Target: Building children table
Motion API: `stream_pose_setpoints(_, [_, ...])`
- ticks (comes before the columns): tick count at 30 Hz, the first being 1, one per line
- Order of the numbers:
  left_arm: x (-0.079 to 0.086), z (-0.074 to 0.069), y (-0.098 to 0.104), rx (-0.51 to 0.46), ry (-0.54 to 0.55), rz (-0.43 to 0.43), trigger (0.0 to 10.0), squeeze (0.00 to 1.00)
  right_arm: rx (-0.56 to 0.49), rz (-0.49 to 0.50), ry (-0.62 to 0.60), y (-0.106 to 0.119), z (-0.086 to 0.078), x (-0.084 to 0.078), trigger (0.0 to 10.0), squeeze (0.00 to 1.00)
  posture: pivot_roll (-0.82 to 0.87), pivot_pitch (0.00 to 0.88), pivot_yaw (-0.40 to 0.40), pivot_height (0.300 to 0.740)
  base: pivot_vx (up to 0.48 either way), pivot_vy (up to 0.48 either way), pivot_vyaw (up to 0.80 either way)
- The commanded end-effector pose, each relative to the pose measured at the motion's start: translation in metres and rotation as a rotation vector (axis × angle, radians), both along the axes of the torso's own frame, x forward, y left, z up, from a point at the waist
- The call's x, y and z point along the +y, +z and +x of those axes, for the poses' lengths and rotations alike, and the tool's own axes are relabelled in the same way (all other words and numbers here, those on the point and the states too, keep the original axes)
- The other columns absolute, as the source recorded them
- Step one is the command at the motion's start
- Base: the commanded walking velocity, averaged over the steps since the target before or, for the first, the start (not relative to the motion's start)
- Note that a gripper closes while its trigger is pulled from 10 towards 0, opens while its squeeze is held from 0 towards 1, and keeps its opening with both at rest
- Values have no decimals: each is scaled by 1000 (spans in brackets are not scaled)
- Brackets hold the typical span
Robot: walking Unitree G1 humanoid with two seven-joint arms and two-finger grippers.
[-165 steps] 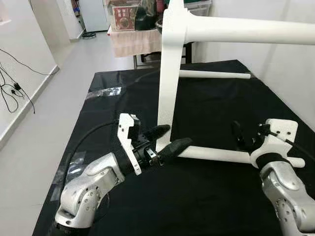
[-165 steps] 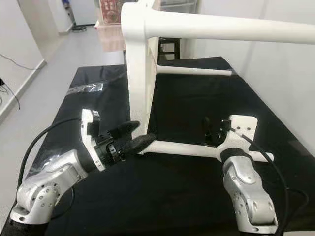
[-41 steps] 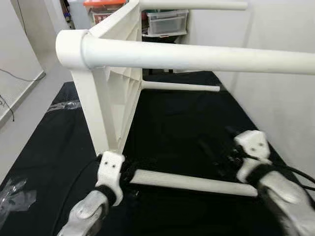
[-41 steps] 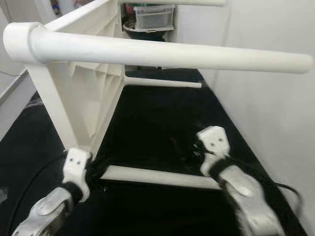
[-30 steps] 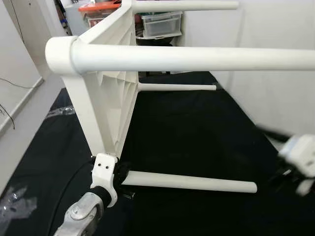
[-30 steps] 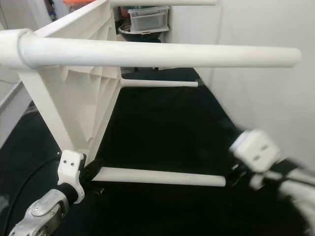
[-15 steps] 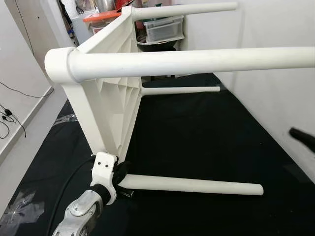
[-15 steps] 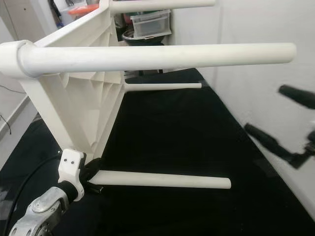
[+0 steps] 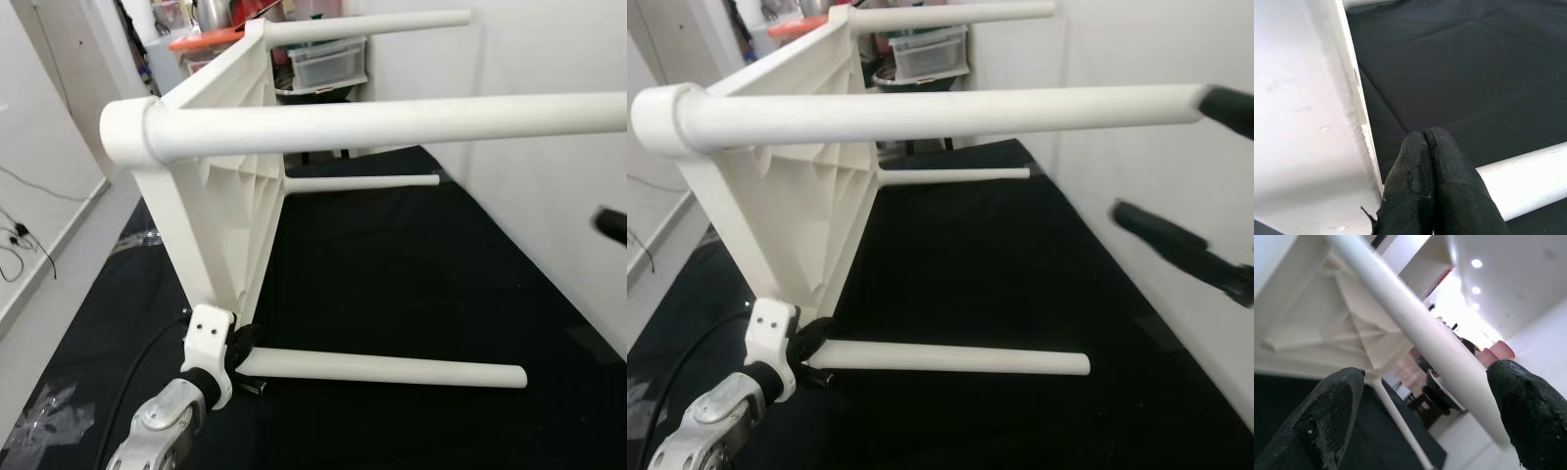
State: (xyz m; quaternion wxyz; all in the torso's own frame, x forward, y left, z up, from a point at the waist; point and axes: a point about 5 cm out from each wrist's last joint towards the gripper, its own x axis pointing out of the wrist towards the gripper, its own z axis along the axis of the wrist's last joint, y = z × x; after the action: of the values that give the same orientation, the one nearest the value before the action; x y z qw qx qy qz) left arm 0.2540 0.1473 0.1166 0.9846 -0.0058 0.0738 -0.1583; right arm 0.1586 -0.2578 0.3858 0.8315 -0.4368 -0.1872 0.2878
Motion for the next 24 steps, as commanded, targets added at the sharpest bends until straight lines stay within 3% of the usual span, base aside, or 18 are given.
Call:
stream_pose_setpoints(1, [4,1,-3,12,16,15,10000,0,-21,-82,-43,-1,9,3,10000,0,-115,8,105,740,0,0,0])
stream_pose_setpoints(6, [4,0,-3,12,20,12,10000,0,-86,-170,-85,10,19,3,10000,0,-105,4,92,740,0,0,0])
stream_pose_setpoints(15, [2,-2,-5,15,40,4,10000,0,-204,-309,-75,23,45,20,10000,0,-99,3,78,740,0,0,0])
stream_pose_setpoints(22, [3,-2,-5,15,57,-3,10000,0,-244,-292,-62,23,58,27,10000,0,-105,2,77,740,0,0,0])
stream_pose_setpoints(23, [3,-2,-6,16,61,-5,10000,0,-249,-279,-56,23,59,29,9294,0,-105,2,77,740,0,0,0])
stream_pose_setpoints(24, [3,-2,-6,16,61,-5,10000,0,-249,-279,-56,23,59,29,9294,0,-105,2,77,740,0,0,0])
